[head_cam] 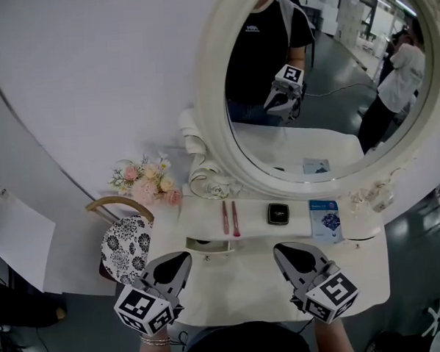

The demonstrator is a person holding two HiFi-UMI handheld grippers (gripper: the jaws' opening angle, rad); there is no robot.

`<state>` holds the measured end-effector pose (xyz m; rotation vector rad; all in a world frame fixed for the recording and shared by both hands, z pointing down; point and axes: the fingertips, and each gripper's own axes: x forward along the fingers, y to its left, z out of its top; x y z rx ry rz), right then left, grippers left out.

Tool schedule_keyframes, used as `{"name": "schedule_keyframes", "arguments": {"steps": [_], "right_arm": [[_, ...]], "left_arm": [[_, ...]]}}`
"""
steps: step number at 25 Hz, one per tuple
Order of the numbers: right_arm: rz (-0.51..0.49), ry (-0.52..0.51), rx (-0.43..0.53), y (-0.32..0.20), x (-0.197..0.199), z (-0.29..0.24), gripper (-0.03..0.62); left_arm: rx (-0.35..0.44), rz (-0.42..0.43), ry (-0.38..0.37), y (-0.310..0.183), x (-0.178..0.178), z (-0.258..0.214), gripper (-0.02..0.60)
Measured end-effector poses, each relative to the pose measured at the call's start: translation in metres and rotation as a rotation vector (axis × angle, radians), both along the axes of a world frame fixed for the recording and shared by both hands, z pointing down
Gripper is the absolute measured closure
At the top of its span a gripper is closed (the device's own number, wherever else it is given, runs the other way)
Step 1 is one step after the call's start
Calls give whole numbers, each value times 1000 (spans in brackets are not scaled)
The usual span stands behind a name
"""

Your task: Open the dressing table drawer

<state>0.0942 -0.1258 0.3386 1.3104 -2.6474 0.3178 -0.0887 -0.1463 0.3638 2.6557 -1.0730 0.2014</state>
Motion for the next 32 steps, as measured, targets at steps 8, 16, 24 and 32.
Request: {"name": "schedule_keyframes", "arguments": {"steps": [8, 16, 24, 32], "right_arm": [[-8, 17, 29, -5, 1, -20, 576], [20, 41, 46, -8, 13, -33, 576], [70, 50, 79, -9, 36, -33, 576], [90, 76, 71, -14, 43, -34, 576]], "left_arm": [[22, 17, -9, 0, -2, -4, 563], [23, -9, 43, -7, -11, -15, 563], [29, -7, 42, -17, -14, -16, 563], [34, -3, 44, -26, -12, -20, 563]]}}
